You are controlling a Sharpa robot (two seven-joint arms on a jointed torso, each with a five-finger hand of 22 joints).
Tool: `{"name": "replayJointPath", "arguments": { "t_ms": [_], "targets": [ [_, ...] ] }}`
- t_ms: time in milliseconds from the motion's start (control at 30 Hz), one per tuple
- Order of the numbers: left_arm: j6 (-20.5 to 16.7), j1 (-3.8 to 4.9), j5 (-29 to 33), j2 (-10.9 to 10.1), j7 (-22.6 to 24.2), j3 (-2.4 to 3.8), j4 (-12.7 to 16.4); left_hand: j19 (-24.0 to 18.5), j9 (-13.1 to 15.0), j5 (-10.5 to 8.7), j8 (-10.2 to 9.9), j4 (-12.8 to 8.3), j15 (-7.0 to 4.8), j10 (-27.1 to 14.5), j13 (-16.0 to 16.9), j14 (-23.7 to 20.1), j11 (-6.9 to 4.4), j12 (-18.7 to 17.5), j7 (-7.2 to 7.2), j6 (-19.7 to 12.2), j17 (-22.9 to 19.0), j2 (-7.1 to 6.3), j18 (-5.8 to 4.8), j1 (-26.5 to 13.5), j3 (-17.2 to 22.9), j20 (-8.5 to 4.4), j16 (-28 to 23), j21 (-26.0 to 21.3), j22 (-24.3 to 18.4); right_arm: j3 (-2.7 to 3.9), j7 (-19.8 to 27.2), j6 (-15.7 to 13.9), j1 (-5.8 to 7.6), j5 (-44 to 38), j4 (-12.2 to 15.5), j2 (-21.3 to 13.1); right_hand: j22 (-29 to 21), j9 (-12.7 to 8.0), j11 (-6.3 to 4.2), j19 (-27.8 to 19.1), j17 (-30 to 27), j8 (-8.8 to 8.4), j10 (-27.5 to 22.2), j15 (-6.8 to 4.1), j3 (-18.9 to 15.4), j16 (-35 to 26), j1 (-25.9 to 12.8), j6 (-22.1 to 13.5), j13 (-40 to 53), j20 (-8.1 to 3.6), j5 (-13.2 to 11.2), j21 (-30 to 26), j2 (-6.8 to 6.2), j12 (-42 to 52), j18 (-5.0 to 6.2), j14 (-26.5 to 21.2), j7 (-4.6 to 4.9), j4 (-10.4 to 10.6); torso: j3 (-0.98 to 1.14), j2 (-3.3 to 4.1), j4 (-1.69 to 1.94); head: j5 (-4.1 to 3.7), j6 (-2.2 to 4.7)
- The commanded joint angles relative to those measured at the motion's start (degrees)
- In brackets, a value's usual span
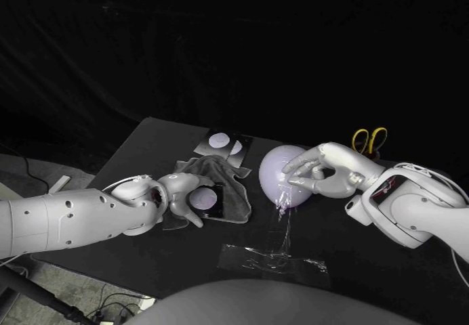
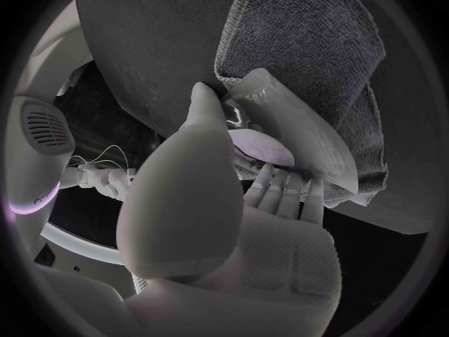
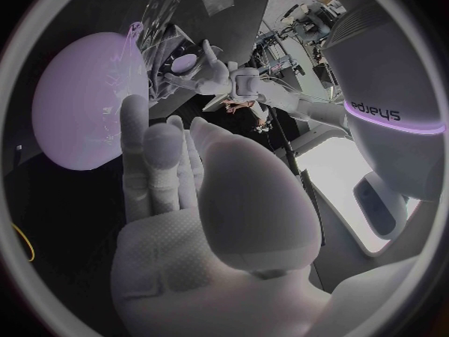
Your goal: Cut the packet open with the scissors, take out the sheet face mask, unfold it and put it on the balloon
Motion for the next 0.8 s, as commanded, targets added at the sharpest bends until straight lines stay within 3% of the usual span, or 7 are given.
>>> {"name": "replayJointPath", "arguments": {
  "t_ms": [33, 233, 400, 433, 600, 800],
  "targets": [
    [3.2, -0.40, 0.2, 0.4, -0.6, -0.36, -0.3, 1.2, 0.4, 0.18, 0.6, -0.1, -0.01, 1.5, 0.2, 2.0, 0.18, 0.5, 1.98, 1.1, 0.8, 0.57, 2.73, 1.2, 1.3, 0.03, 0.8, 0.5, 0.4, 0.03, 0.0, 1.3, -0.03, -0.8, 0.1, 0.0, 0.3, 0.1, -0.05, -0.3, 0.3, -0.06, -0.2, -0.03, 0.4, 0.3, -0.5, -0.2, 0.0, 0.02, -0.1, 0.1, 0.17, 0.0, 0.59, -0.5, -0.05, 0.0, -0.01, 0.01, 0.01, -0.07, -0.13],
    [3.7, -0.40, 0.6, 0.6, -0.4, -0.36, -0.5, 3.9, 1.5, 0.00, 1.7, -0.1, -0.01, 6.7, 0.6, 7.9, 0.44, 1.4, 2.22, 3.7, 2.7, 2.84, 4.20, 2.5, 4.1, 0.47, 2.7, 1.5, 0.8, 0.03, 0.0, 1.6, -0.03, -0.8, 0.1, 0.1, 0.5, 0.2, -0.10, -0.3, 0.5, 0.01, -0.1, -0.07, 0.6, 0.5, -0.5, -0.1, 0.0, 0.03, -0.1, 0.2, 0.20, 0.0, 0.59, -0.5, -0.10, -0.1, 0.01, -0.01, 0.03, -0.30, -0.19],
    [3.9, -0.40, 1.0, 0.6, -0.1, -0.36, -0.5, 5.7, 2.4, -0.14, 2.7, -0.2, -0.05, 10.3, 0.6, 11.2, 0.51, 1.6, 2.32, 6.1, 3.6, 5.46, 5.09, 3.2, 7.5, 0.96, 3.6, 2.2, 0.9, 0.03, 0.0, 1.7, -0.03, -0.8, 0.2, 0.1, 0.6, 0.2, -0.14, -0.4, 0.6, 0.05, 0.0, -0.11, 0.8, 0.7, -0.5, 0.0, 0.1, 0.04, -0.1, 0.3, 0.21, 0.0, 0.60, -0.5, -0.13, -0.2, 0.00, 0.00, -0.01, -0.30, -0.26],
    [3.9, -0.40, 1.1, 0.6, -0.1, -0.36, -0.5, 6.6, 2.9, -0.20, 3.2, -0.2, -0.11, 11.7, 0.7, 12.2, 0.41, 1.7, 2.17, 7.2, 3.8, 6.54, 5.18, 3.4, 8.5, 1.03, 3.8, 2.4, 1.0, 0.03, 0.0, 1.7, -0.03, -0.8, 0.2, 0.0, 0.6, 0.2, -0.14, -0.4, 0.6, 0.05, 0.0, -0.11, 0.8, 0.7, -0.5, 0.0, 0.1, 0.04, -0.1, 0.3, 0.21, 0.0, 0.60, -0.5, -0.13, -0.2, 0.00, 0.00, -0.01, -0.35, -0.28],
    [4.1, -0.40, 1.8, 0.6, 0.2, -0.36, -0.6, 7.8, 3.2, -0.23, 3.5, -0.3, -0.06, 13.2, 0.7, 13.8, 0.52, 1.6, 2.31, 8.0, 4.0, 7.49, 5.22, 3.7, 9.7, 1.00, 4.0, 2.8, 1.1, 0.03, -0.1, 1.8, -0.03, -0.8, 0.2, 0.0, 0.8, 0.2, -0.17, -0.4, 0.7, 0.08, 0.1, -0.14, 0.9, 0.8, -0.5, 0.1, 0.1, 0.04, 0.0, 0.5, 0.21, 0.1, 0.60, -0.5, -0.16, -0.3, 0.02, -0.01, 0.02, -0.42, -0.32],
    [4.3, -0.40, 4.4, 0.4, 1.7, -0.33, -0.4, 7.8, 3.2, -0.24, 3.6, -0.3, 0.05, 13.3, 0.6, 13.7, 0.64, 1.5, 2.42, 8.2, 3.9, 7.75, 5.20, 3.7, 9.9, 1.03, 4.0, 2.8, 1.1, 0.03, -0.2, 1.7, -0.03, -0.9, 0.1, 0.0, 0.5, 0.2, -0.17, -0.5, 0.5, 0.08, 0.1, -0.14, 1.0, 0.7, -0.6, 0.1, 0.1, 0.04, 0.0, 0.3, 0.14, 0.0, 0.66, -0.6, -0.15, -0.3, -0.01, -0.02, 0.04, -0.53, -0.15]
  ]
}}
